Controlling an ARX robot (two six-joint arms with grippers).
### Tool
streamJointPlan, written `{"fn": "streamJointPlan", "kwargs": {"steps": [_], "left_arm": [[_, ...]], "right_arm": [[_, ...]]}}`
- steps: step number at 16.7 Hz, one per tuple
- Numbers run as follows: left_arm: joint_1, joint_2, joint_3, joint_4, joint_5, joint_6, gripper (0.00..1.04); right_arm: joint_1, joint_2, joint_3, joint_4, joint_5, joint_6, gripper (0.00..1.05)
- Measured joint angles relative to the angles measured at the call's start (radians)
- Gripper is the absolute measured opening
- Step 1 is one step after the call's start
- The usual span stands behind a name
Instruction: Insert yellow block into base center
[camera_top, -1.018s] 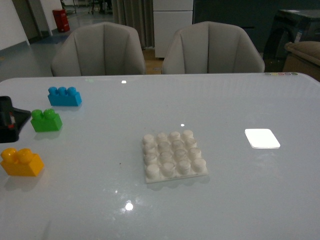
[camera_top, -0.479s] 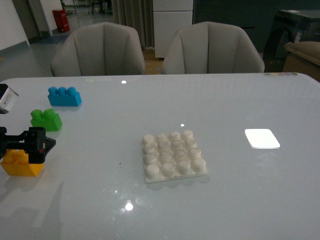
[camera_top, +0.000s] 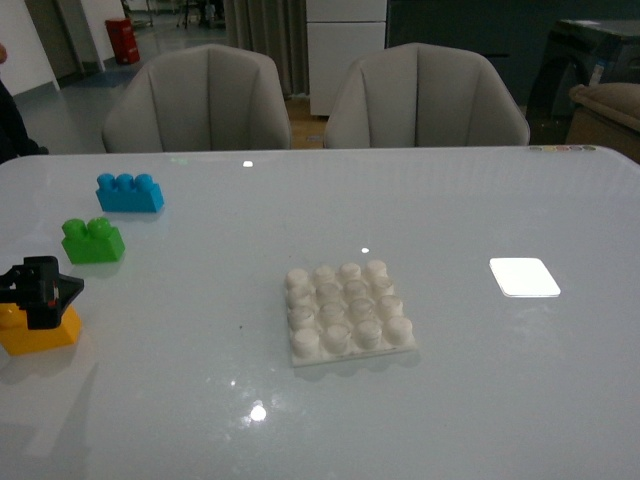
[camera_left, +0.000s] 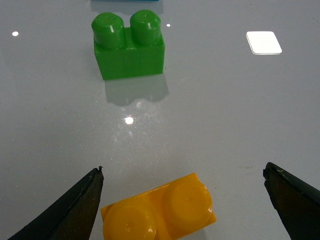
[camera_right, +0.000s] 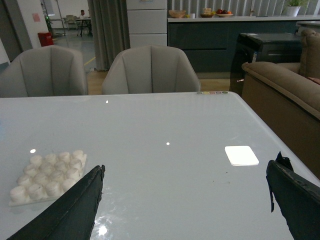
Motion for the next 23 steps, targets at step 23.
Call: {"fn": "streamJointPlan", "kwargs": {"steps": [23], "left_arm": [[-0.026,0.06,-0.025,0.094,-0.182,-0.079,0.6]], "right_arm": [[0.0,0.0,0.0,0.0,0.0,0.0,0.98]]}}
